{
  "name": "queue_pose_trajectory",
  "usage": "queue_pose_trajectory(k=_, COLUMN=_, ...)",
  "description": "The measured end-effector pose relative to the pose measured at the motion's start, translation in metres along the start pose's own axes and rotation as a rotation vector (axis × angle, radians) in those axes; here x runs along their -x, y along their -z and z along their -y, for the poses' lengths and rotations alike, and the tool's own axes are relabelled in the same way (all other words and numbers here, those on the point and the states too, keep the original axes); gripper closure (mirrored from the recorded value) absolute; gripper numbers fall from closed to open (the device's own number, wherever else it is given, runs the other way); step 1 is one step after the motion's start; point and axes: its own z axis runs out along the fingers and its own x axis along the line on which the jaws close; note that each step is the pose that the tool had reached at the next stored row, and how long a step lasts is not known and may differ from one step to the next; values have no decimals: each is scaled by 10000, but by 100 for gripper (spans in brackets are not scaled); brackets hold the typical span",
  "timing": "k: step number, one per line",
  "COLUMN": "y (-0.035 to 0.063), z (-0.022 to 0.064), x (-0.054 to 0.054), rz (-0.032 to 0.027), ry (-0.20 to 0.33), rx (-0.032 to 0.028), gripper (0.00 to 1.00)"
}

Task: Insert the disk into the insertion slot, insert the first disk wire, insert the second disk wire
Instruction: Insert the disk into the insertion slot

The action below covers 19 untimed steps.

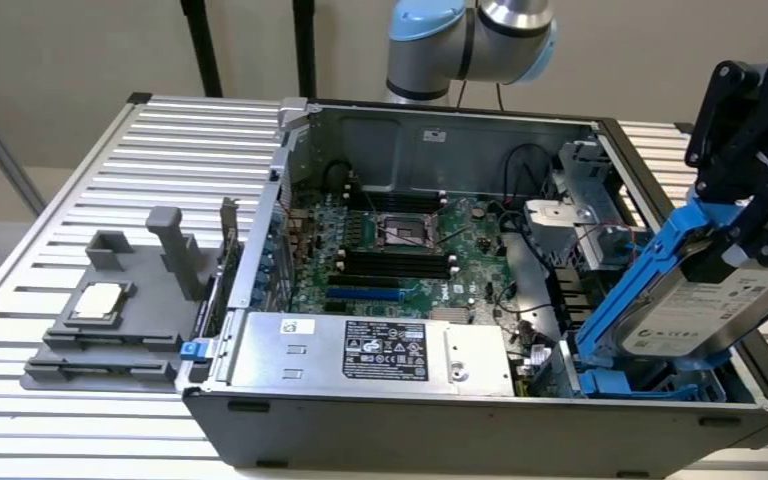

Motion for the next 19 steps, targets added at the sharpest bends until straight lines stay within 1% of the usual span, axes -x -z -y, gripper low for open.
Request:
queue_pose_trajectory(k=6, y=-16, z=1, x=-13, rz=7, ry=4, rx=-10, gripper=68)
queue_pose_trajectory(k=9, y=-21, z=1, x=-13, rz=30, ry=10, rx=-24, gripper=68)
queue_pose_trajectory(k=13, y=-29, z=-1, x=-14, rz=76, ry=22, rx=-48, gripper=68)
queue_pose_trajectory(k=19, y=-38, z=-7, x=-14, rz=130, ry=45, rx=-65, gripper=68)
